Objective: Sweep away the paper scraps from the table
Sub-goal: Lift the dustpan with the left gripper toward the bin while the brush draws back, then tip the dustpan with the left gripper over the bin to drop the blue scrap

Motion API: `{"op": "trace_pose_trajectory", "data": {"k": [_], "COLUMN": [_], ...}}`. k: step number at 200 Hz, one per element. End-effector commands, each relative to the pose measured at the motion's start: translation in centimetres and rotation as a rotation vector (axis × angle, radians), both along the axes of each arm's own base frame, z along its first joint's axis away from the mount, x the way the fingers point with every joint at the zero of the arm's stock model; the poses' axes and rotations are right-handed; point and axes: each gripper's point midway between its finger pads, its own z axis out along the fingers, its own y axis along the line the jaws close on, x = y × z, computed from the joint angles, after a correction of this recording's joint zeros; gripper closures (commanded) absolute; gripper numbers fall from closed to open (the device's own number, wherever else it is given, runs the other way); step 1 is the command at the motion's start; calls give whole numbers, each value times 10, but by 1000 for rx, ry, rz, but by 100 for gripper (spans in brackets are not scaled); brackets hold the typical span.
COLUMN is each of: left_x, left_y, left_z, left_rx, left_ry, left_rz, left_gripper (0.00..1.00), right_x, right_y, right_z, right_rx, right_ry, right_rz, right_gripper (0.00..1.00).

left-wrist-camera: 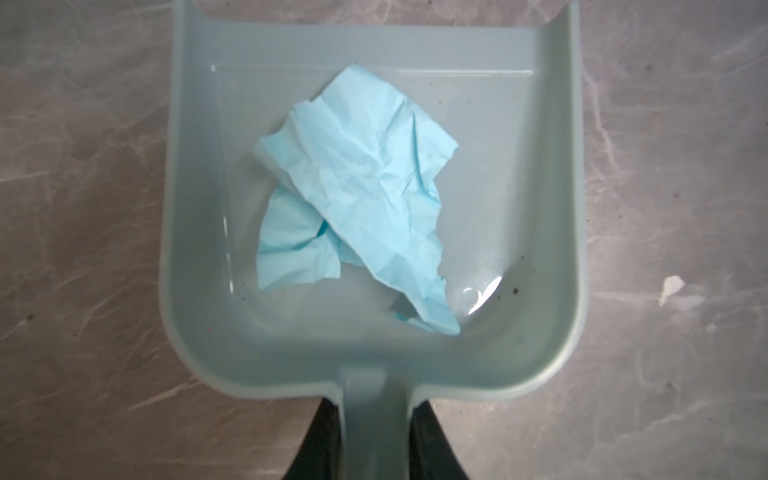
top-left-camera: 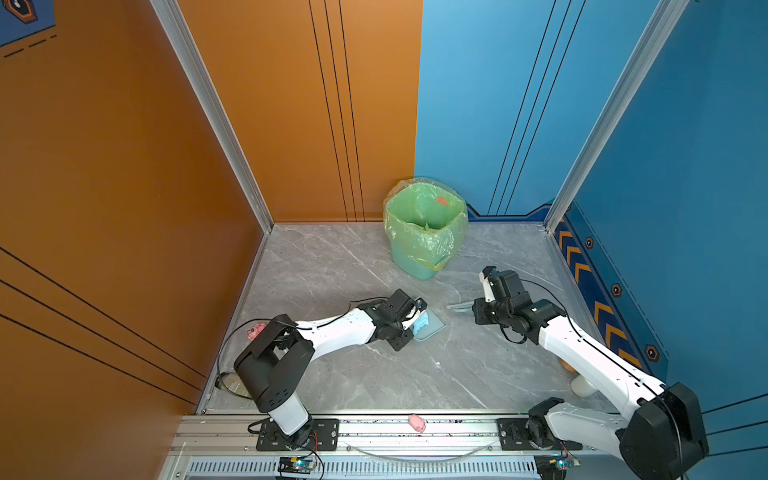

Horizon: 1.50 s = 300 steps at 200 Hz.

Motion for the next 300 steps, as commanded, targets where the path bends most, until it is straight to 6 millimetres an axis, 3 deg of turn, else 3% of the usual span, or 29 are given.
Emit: {"op": "trace_pose_trajectory", "data": {"k": [1, 24, 28, 52, 100, 145, 231, 300], "left_x": [2, -2, 2, 2, 11, 30, 86, 134], "left_y": [4, 10, 6, 13, 36, 45, 36, 42], "left_z": [31, 54, 70, 108, 180, 229, 288, 319], "left_rx": [1, -8, -32, -53, -57, -89, -60, 3], "left_ry": [-48, -72, -98, -163, -303, -396, -545, -644], "left_rz": [7, 5, 4, 3, 30, 84, 105, 134], "left_gripper": [100, 100, 100, 100, 100, 100, 100, 100], "right_x": [5, 9, 8, 10, 8, 6, 6, 2], "right_y": [-8, -22, -23, -33, -33, -35, -35, -37], "right_z": [7, 9, 8, 4, -4, -10, -19, -24], "right_rx": [46, 57, 57, 56, 57, 48, 47, 51], "right_ry": [-24, -31, -28, -18, -2, 4, 23, 30], "right_rz": [-64, -124, -132, -170, -172, -173, -165, -170], "right_gripper": [100, 100, 100, 100, 100, 100, 100, 100]}}
